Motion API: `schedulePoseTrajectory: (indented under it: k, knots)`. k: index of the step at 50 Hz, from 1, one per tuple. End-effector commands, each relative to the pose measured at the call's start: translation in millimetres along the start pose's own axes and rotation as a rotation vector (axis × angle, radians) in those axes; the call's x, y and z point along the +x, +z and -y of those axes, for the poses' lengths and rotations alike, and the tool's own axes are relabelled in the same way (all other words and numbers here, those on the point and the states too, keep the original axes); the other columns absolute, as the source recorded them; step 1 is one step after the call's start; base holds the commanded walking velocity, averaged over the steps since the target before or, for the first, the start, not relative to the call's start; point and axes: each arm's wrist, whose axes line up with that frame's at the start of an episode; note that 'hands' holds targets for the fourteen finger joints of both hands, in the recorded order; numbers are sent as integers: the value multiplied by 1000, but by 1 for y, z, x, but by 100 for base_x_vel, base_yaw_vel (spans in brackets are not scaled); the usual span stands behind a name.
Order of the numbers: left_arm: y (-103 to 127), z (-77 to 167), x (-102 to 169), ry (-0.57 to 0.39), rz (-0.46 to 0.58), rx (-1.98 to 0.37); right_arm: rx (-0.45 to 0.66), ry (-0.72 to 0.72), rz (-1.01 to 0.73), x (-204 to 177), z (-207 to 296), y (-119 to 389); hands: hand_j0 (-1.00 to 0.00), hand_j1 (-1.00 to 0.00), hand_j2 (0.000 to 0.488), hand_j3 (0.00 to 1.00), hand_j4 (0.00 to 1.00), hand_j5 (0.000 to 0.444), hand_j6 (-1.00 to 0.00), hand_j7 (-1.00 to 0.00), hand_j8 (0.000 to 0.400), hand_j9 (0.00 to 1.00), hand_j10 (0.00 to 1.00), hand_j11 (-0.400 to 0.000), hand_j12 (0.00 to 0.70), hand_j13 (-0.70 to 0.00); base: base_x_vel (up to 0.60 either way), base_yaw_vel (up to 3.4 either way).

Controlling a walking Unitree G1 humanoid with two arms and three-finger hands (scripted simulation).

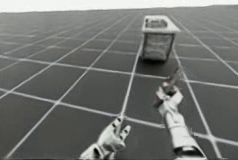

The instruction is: Pick up and drop off the object

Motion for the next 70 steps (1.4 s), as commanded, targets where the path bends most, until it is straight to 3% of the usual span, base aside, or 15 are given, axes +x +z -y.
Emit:
schedulePoseTrajectory:
  k: [1, 70]
  knots:
    - [1, 1, -1, -7, 9, 2, 18, 31, 43, -5, -8, 12, 0, 0, 0, 1000, 1000, 0, 0, 0, 0, 1000, 1000, -400, 0, -700, 47, 34]
    - [1, 1, -1, -7, 9, 2, 18, 31, 43, -5, -8, 12, 0, 0, 0, 1000, 1000, 0, 0, 0, 0, 1000, 1000, -400, 0, -700, 56, 1]
